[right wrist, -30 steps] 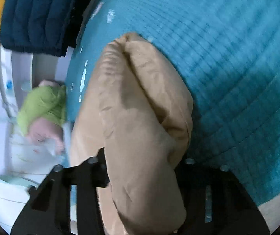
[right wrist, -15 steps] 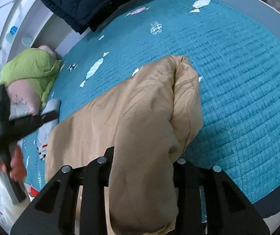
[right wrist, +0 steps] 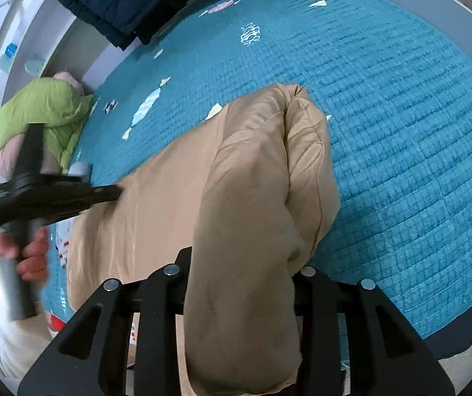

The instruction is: Fold large clothes

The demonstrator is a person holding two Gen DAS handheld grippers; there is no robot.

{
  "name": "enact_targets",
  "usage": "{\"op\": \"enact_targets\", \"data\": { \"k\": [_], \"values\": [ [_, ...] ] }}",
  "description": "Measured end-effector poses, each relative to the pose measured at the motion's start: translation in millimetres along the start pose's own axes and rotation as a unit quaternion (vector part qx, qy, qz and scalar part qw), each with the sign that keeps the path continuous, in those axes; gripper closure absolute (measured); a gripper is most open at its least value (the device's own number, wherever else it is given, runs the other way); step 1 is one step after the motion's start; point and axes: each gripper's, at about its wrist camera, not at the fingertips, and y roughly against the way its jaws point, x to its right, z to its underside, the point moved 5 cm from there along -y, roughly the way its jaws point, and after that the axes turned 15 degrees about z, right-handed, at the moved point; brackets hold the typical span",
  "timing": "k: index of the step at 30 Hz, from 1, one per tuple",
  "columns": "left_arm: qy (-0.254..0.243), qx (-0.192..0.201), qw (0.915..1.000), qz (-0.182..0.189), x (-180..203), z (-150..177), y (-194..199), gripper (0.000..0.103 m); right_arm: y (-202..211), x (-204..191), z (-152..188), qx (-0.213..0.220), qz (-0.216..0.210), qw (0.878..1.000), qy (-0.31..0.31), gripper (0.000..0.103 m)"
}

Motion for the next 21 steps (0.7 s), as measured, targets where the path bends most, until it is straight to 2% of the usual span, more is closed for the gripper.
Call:
{"op": "enact_targets", "data": {
  "k": [1,3,4,5,6,8,10,12,14,16,18,20,21],
  "values": [
    [0.008,-0.009,0.9999,-0.001,-5,12,-6,0.100,-1,0,0,-0.001,-0.001,1.000,0.001,0.071],
    [0.014,-0.022,0.9993,-0.028,-18,30,-31,0.101,-6,0,-1,-0.006,-0.003,1.000,0.001,0.069],
    [0.004,-0.005,0.9995,-0.031,-25,33,-44,0.101,-9,-1,-1,-0.011,-0.005,1.000,0.001,0.068],
    [0.003,0.016,0.9995,-0.028,-26,34,-44,0.101,-12,-2,-1,-0.015,-0.002,1.000,0.004,0.068],
    [0.011,0.020,0.9994,-0.027,-25,35,-39,0.101,-12,-4,-1,-0.017,0.006,1.000,0.008,0.068],
    [0.023,0.004,0.9993,-0.030,-14,47,-23,0.100,-9,-8,-1,-0.015,0.013,1.000,0.023,0.068],
    [-0.001,-0.007,0.9994,-0.034,-2,68,-10,0.100,-7,-9,-2,-0.013,0.009,1.000,0.026,0.068],
    [-0.011,-0.014,0.9981,-0.059,-7,93,-16,0.100,-9,-7,0,-0.015,0.002,1.000,0.021,0.068],
    [-0.007,-0.009,0.9982,-0.059,-20,109,-34,0.101,-15,-2,1,-0.020,-0.002,1.000,0.009,0.067],
    [-0.012,0.009,0.9981,-0.059,-20,112,-34,0.101,-23,3,4,-0.030,0.003,1.000,0.000,0.067],
    [-0.016,-0.002,0.9976,-0.068,-7,115,-20,0.101,-18,3,4,-0.026,0.003,1.000,0.004,0.068],
    [-0.031,-0.004,0.9985,-0.045,9,123,-5,0.100,-9,2,3,-0.015,-0.001,1.000,0.013,0.068],
    [-0.035,0.000,0.9981,-0.052,12,124,-2,0.100,-6,2,3,-0.013,-0.001,1.000,0.012,0.069]
  ]
}}
